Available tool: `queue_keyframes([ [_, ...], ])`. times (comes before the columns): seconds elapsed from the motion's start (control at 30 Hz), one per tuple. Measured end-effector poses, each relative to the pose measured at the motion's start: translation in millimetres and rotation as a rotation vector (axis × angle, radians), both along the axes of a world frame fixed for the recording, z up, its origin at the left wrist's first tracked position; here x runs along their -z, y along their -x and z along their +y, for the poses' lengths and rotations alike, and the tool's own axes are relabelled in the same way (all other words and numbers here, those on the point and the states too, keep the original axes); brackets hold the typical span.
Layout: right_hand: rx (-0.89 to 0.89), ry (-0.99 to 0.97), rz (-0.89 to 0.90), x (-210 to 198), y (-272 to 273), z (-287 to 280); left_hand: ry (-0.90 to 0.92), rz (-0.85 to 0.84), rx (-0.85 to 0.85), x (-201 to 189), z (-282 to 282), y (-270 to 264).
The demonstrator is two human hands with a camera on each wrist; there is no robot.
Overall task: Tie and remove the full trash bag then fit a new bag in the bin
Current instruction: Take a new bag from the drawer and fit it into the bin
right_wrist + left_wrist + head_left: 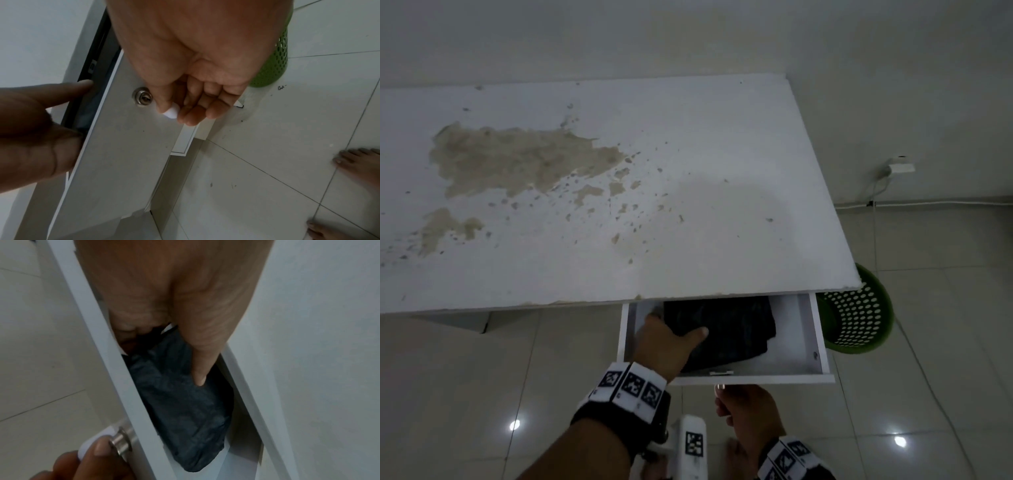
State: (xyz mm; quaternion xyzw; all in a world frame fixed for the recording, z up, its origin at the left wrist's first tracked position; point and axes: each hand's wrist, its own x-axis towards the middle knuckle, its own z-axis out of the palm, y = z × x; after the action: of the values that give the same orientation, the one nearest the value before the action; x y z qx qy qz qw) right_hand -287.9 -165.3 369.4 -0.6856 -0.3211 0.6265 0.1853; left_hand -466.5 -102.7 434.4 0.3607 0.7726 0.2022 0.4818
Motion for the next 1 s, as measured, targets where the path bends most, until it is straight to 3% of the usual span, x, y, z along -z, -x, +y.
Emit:
queue_keyframes([
  [0.13, -0.044, -0.035, -0.028, 3, 0, -2, 0.092, -0.028, 0.101, 11, 9, -8],
  [0.23, -0.057, -0.044, -0.041, 4, 0, -2, 0.082, -0.156, 0.158, -21, 8, -20],
  [0.4, -0.164, -0.106, -0.079, 1, -1, -1, -0.157, -0.292, 0.272, -76, -26, -11],
  [0.57, 0.039, -0.163, -0.055, -15, 8, 17, -0.442, -0.162, -0.036, -102, -62, 40],
  [0.7, 0.049, -0.204, -0.087, -23, 18, 53, -0.491, -0.092, -0.244, -106, -72, 77],
  [0.87, 0.032, -0.223, -0.2, -25, 31, 104, -0.494, -0.045, -0.32, -99, -73, 101],
  [1.0, 0.036, -0.149, -0.251, -21, 38, 132, -0.483, -0.111, -0.315, -99, -71, 104],
])
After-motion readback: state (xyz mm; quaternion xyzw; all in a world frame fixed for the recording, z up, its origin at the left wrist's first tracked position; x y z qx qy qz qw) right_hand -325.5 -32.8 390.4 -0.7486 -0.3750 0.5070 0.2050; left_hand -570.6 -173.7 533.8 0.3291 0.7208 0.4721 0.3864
